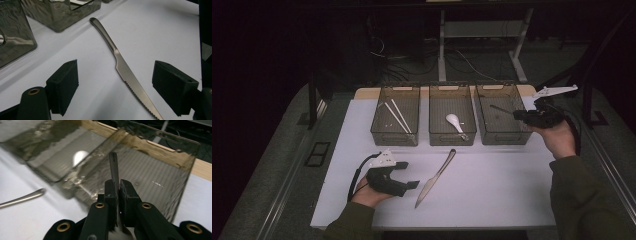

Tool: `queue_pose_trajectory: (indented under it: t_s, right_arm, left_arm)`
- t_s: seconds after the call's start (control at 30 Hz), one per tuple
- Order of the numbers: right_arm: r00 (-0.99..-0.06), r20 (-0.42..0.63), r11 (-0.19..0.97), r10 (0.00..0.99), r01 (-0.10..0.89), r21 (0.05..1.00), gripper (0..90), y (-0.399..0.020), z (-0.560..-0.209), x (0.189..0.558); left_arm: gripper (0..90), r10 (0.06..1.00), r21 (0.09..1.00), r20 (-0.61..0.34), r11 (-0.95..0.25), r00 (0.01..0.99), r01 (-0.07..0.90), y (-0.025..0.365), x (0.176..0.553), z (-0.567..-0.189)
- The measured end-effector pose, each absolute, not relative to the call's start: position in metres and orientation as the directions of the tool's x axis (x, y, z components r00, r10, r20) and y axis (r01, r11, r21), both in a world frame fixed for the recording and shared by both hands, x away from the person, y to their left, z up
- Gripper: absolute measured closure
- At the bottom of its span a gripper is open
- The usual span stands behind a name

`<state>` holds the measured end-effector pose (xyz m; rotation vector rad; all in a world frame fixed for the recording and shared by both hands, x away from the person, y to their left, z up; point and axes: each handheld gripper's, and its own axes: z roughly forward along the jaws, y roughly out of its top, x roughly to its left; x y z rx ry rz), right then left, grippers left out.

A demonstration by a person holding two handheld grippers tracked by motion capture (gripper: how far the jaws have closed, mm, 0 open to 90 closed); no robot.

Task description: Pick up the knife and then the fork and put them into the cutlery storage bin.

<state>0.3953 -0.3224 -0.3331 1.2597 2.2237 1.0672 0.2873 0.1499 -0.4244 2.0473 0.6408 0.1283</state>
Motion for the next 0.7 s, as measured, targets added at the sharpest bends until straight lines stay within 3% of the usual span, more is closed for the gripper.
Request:
queue_pose_trajectory:
  t_s: [0.37, 0.7]
  right_arm:
    - [-0.461, 0.043, 0.298, 0.886, 0.637, 0.711, 84.5, -0.316, -0.363, 0.448]
    - [-0.441, 0.031, 0.329, 0.897, 0.711, 0.621, 84.3, -0.304, -0.397, 0.469]
  left_arm:
    - [20.4, 0.481, 0.824, -0.165, -0.413, 0.861, 0.388, 0.149, 0.287, -0.425]
    - [20.4, 0.474, 0.825, -0.167, -0.414, 0.864, 0.386, 0.149, 0.287, -0.425]
